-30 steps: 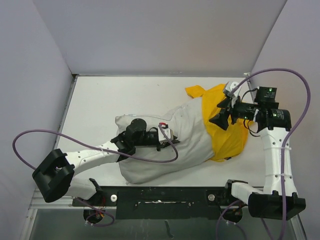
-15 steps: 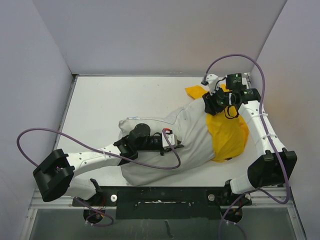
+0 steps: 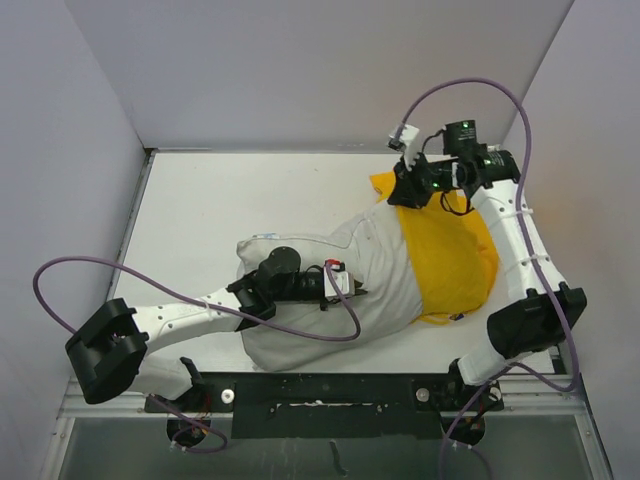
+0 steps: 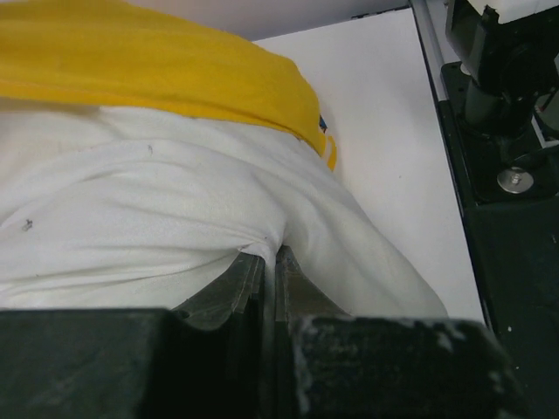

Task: Put the pillow into the pillowcase
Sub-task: Stuff the pillow into the pillowcase.

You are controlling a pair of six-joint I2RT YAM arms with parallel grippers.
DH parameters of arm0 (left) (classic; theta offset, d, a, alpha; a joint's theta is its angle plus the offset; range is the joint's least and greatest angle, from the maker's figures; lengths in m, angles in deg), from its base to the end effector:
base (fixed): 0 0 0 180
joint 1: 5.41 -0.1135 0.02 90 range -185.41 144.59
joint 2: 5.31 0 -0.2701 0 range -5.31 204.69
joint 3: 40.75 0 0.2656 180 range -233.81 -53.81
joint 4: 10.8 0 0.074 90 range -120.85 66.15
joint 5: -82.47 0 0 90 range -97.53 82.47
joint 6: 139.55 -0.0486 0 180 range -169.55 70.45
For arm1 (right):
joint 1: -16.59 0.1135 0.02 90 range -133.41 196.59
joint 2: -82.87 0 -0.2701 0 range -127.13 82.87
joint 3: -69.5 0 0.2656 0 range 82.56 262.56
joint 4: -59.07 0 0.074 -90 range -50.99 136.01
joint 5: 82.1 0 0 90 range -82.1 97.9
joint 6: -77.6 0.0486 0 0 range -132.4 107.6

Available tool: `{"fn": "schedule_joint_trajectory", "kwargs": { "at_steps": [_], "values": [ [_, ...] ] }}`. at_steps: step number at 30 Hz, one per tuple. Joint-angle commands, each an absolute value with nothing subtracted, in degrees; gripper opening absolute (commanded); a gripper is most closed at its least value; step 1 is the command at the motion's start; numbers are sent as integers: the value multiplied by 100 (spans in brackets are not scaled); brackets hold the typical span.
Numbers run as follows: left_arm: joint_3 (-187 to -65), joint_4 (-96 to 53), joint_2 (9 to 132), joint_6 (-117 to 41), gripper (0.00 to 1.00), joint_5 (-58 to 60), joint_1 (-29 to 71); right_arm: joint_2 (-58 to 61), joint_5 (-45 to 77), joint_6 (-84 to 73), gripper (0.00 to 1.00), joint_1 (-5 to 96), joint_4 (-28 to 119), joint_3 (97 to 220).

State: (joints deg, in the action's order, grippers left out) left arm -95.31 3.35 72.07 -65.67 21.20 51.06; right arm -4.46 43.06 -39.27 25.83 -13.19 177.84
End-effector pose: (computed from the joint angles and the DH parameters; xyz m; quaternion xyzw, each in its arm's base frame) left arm 0.1579 -0.2806 0.2565 0.5653 0.4965 -0.3944 0.5276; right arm 0.3178 0.0801 0.3898 -0.3740 0.8240 0.2331 0.3562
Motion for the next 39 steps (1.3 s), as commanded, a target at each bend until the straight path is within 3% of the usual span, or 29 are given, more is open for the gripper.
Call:
{"fn": "schedule_joint_trajectory", "kwargs": {
  "at_steps": [1,3,6,9,12,17,18,22,27,31,35,37,39],
  "values": [
    [-10094,-86,7089,-7209,0,2658,4903,-1438,5660,-3677,0,3614,-1462,19319],
    [-10551,-247,7122,-7301,0,3046,4503,-1834,6004,-3666,0,4004,-1628,20061],
    [-11008,-382,6999,-7310,0,3500,3967,-1674,6697,-4045,0,4286,-1854,20028],
    [-10913,-298,6812,-7233,0,3717,3700,-894,6890,-3804,0,3993,-1137,18834],
    [-10370,294,6897,-6871,0,3811,3573,-375,5920,-3487,0,3419,-430,17397],
    [-9470,1484,7490,-5733,0,3806,3591,185,4814,-4316,0,3168,-186,15709],
    [-9389,1567,7592,-5509,4,3755,3618,388,4733,-4444,0,3152,-105,15407],
    [-9321,1196,7539,-4847,47,3494,3639,933,4568,-4797,0,2922,15,14684],
    [-10369,-951,6726,-4199,74,2847,3157,1010,5187,-5053,0,2212,-138,14602],
    [-11337,-1963,6731,-3826,83,2770,2355,921,5650,-5102,1,1805,-37,14744],
    [-12463,-2196,7814,-3904,86,3145,1927,685,5825,-5092,1,1706,-29,15068],
    [-13258,-2455,8815,-4244,81,3497,1970,587,5882,-5050,0,1690,1,15140],
    [-13964,-2575,9644,-4535,70,3982,2098,527,5933,-5016,0,1694,35,15155]
  ]
}}
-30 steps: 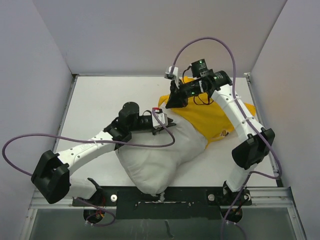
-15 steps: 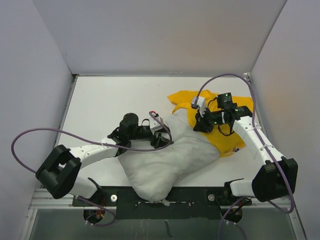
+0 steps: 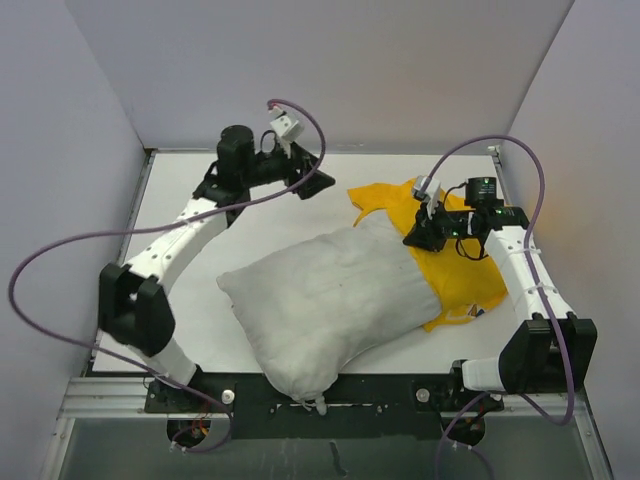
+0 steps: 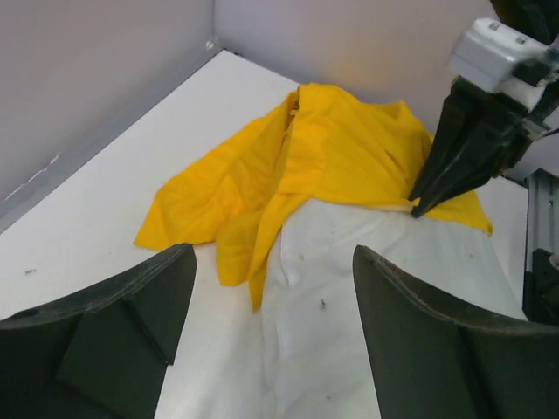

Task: Put the pillow into the pillowcase
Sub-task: Stuff the pillow into the pillowcase.

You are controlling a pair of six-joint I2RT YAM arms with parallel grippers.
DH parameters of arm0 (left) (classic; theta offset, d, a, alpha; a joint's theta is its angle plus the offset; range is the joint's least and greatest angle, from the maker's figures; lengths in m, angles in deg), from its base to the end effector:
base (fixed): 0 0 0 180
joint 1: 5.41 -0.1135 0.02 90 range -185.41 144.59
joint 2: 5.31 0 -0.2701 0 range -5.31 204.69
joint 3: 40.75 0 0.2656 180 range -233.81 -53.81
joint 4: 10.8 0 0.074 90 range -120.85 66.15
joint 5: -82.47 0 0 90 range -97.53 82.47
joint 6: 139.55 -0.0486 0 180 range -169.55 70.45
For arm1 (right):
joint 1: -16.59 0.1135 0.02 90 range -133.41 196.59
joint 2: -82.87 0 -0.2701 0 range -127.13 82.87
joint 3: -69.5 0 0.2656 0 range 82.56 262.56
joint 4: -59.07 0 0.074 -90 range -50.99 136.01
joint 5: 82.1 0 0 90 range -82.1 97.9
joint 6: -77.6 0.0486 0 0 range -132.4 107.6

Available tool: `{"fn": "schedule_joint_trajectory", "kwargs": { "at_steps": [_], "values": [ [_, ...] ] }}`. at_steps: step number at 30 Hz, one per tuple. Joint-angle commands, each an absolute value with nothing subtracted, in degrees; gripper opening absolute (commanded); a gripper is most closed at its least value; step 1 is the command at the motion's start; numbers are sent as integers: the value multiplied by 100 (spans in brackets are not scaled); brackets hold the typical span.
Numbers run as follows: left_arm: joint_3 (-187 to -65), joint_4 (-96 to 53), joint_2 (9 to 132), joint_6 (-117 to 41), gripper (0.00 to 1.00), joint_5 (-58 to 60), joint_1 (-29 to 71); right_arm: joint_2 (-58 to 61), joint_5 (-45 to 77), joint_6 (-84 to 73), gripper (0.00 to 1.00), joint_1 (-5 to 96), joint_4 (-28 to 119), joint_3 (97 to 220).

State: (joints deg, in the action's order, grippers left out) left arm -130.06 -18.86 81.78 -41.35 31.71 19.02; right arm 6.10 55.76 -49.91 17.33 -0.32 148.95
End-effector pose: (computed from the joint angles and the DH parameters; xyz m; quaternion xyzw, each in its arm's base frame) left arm 0.3358 -0.1863 0.3822 0.3215 0.6604 -0.4165 0.5358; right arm 0.2815 0.0397 0.2997 -0.3967 0.7893 0.2862 0.3710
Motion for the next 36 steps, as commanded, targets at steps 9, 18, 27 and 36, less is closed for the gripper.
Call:
{"fn": "schedule_joint_trajectory", "kwargs": {
  "at_steps": [9,18,27,36],
  "values": [
    [-16271,-2958,12096,-4680,65,5282,2485,513,5948,-4953,0,1677,66,15064],
    [-16046,-1290,12701,-3349,55,5848,2620,563,5933,-4931,0,1679,53,14983],
    [-16695,-1704,13252,-3307,48,5444,2762,463,5955,-4892,0,1694,-69,15345],
    [-16029,-259,12639,-2292,0,5370,2521,-47,4792,-4336,0,2025,329,16261]
  ]
}}
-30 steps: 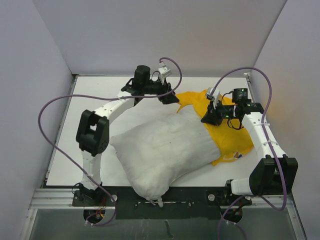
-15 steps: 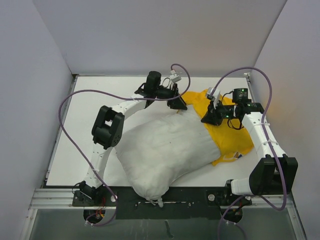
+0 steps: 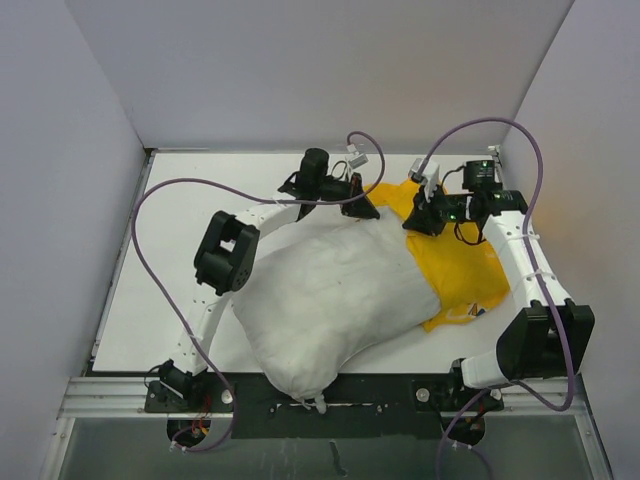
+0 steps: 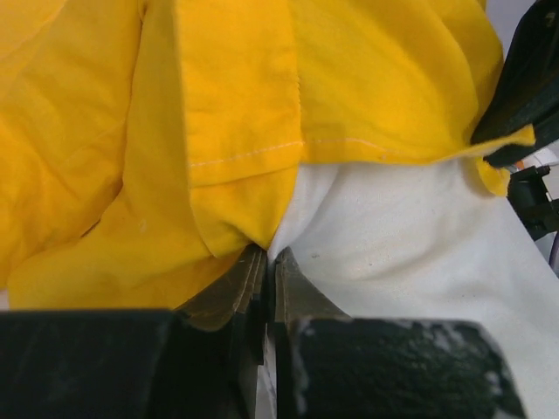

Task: Put the pillow into the pillowcase
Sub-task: Stuff the pillow into the pillowcase.

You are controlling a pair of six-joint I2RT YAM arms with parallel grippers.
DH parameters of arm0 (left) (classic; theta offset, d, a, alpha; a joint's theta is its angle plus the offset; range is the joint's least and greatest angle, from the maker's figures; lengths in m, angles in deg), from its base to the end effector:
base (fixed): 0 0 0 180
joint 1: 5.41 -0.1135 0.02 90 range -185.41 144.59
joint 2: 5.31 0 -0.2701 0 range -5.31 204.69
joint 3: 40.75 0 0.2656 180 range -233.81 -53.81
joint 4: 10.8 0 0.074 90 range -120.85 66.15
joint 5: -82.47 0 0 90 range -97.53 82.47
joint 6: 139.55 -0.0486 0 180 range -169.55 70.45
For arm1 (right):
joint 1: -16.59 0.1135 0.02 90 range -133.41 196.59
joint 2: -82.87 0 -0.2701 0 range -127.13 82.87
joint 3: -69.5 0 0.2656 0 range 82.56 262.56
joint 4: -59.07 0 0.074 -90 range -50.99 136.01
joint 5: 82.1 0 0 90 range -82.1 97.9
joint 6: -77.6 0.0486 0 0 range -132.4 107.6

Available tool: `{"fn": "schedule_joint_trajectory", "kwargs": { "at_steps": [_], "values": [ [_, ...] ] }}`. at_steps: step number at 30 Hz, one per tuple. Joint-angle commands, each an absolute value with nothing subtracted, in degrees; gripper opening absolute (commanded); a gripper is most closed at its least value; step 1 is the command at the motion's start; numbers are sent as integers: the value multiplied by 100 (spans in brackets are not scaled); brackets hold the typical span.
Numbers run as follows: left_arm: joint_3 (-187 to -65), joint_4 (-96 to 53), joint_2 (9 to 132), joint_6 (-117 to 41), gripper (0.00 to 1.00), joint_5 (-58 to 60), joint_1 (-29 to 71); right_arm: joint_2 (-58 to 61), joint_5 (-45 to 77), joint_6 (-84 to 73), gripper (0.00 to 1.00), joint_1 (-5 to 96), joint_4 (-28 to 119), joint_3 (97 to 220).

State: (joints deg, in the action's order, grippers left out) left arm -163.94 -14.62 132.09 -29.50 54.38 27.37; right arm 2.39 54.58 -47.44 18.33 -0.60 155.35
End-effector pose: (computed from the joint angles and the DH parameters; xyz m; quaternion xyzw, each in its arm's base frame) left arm 0.4547 -0.3438 0.2011 0.3773 0.6561 -0.5969 0.2661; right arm 0.3012 0.0445 0.3176 -0.3910 0.7910 0.2807 0.3777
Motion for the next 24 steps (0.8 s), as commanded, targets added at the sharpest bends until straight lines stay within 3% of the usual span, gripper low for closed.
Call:
{"fn": "schedule_joint_trajectory", "kwargs": {
  "at_steps": [1,8,12,18,23,24],
  "values": [
    [-15835,64,12431,-2093,0,5304,2425,-220,4646,-4238,0,2054,360,16537],
    [-14291,807,10878,-1805,0,4516,1788,-1873,4270,-3772,0,2646,186,19255],
    [-13368,173,10203,-2430,0,3865,1601,-2461,4410,-3936,0,3109,-146,19759],
    [-12242,105,9741,-2454,0,3309,1481,-1629,5284,-4439,48,3284,-156,18637],
    [-11850,215,9593,-2180,0,3141,1490,-217,6578,-5418,100,3349,0,17304],
    [-11811,244,9579,-2111,0,3163,1492,3,6867,-5887,98,3381,-18,16865]
  ]
}}
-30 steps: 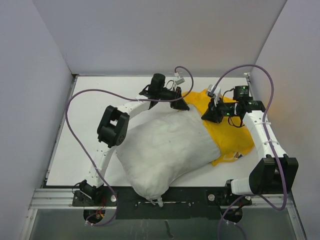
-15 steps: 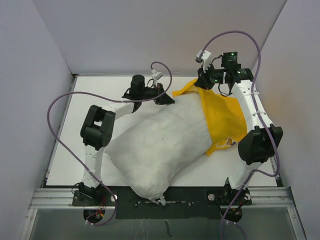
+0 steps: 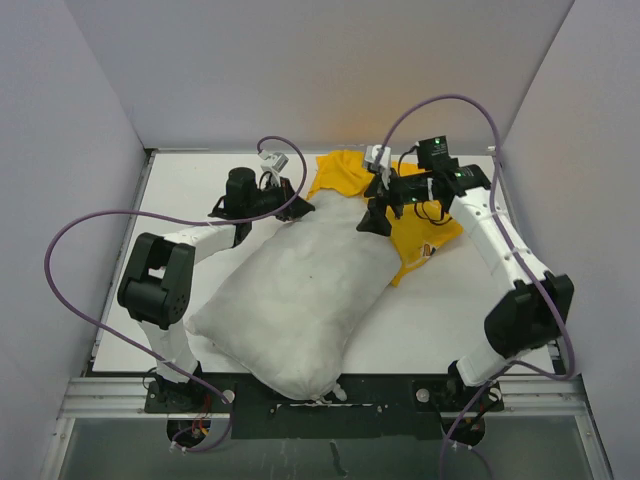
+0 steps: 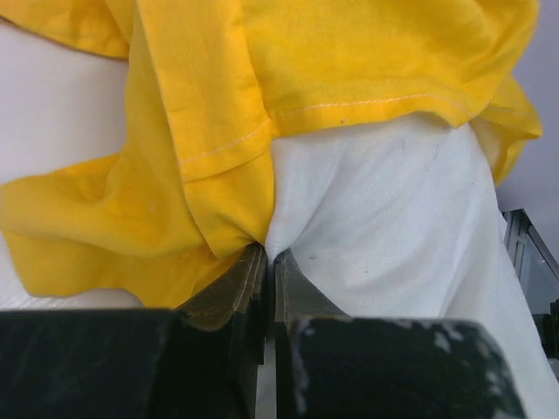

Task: Put the pillow into the pillowcase
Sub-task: Stuff the pillow into the pillowcase.

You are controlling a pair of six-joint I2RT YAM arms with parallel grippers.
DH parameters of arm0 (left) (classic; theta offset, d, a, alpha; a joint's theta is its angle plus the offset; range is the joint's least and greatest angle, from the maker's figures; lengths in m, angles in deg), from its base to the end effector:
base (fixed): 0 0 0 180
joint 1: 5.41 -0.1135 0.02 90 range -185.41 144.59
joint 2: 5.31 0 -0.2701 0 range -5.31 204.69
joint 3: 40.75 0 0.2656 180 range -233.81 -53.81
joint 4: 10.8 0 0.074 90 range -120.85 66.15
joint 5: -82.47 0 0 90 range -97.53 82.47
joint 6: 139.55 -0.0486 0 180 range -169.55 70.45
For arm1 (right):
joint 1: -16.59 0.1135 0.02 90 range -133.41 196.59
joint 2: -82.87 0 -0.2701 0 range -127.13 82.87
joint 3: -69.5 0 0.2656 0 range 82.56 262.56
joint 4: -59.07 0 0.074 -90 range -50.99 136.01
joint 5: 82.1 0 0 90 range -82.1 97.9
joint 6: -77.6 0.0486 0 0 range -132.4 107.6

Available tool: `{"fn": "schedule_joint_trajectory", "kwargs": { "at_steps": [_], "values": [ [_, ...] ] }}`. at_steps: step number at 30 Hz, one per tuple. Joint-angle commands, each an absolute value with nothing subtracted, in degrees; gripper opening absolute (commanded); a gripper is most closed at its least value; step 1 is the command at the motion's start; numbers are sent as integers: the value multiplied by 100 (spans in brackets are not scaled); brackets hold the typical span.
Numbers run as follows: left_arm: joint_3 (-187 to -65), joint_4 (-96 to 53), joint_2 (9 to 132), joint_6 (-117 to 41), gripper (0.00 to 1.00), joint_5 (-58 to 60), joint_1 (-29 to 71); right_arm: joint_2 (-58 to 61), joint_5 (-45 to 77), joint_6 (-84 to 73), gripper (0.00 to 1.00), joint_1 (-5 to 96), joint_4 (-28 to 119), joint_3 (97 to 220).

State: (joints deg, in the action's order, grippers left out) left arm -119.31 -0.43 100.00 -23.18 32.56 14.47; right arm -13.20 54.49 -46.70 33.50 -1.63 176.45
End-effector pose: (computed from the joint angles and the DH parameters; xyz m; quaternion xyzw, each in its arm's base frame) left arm 0.3986 -0.1774 0.2231 0.1625 0.7625 -0.4734 0.4099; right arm 0.3520 0.1439 0.3502 -0.4953 0.7192 0.3194 0.3680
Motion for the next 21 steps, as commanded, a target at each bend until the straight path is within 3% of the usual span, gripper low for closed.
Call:
{"fn": "schedule_joint_trajectory", "kwargs": {
  "at_steps": [1,3,5,15,18,19,21],
  "values": [
    [-11768,291,9563,-2014,0,3198,1485,197,7194,-6507,98,3421,-207,16578],
    [-11661,429,9527,-1830,0,3358,1490,380,7715,-8569,98,3470,-1070,16183],
    [-11509,655,9467,-1629,0,3485,1507,367,7771,-9650,98,3556,-1512,15943],
    [-11261,796,9176,-1567,0,3609,1836,-720,4674,-9287,98,4894,-476,16310],
    [-11233,809,9110,-1590,0,3675,1843,-1041,3694,-8379,82,4970,152,16222],
    [-11208,787,9058,-1634,0,3675,1816,-1083,3601,-8213,67,4836,240,16208],
    [-11147,697,8922,-1716,0,3676,1687,-966,3487,-7569,26,4419,661,16062]
  ]
}}
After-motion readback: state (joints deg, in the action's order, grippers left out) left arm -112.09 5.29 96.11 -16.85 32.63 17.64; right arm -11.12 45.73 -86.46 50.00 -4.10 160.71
